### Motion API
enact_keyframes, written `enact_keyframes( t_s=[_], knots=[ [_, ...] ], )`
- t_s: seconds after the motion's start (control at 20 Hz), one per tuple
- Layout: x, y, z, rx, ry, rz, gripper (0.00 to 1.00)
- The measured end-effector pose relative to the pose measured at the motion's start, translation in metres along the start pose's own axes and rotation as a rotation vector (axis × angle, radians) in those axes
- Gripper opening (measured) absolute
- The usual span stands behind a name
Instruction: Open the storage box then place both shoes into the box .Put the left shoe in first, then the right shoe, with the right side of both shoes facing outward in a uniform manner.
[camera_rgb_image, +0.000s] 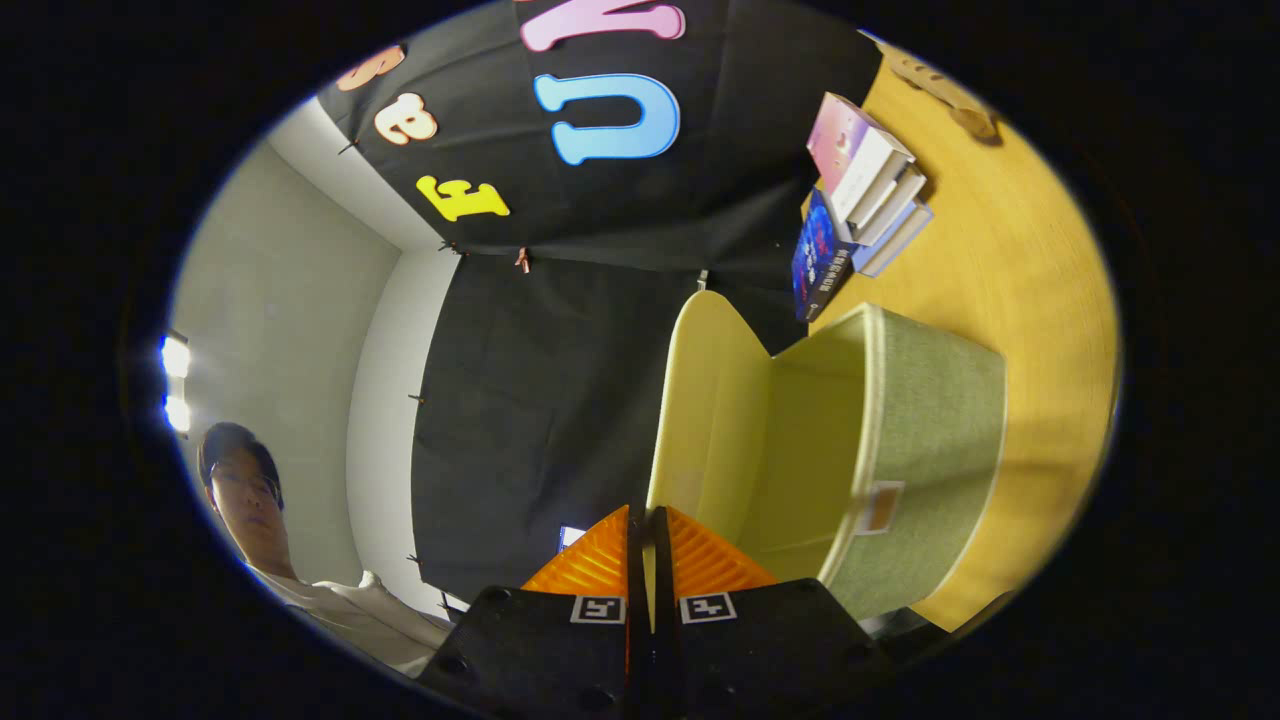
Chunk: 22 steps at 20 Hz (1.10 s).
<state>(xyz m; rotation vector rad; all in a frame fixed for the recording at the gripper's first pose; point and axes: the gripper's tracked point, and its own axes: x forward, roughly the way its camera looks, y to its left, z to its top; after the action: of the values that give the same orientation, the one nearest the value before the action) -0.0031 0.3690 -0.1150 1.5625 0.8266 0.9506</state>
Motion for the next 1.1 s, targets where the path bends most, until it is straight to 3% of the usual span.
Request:
enact_keyframes(
  t_s=[0.45, 1.1],
  knots=[
    [0.092, 0.067, -0.001, -0.175, -0.031, -0.021, 0.05],
    [0.215, 0.040, -0.034, -0.191, 0.052, -0.092, 0.05]
  ],
)
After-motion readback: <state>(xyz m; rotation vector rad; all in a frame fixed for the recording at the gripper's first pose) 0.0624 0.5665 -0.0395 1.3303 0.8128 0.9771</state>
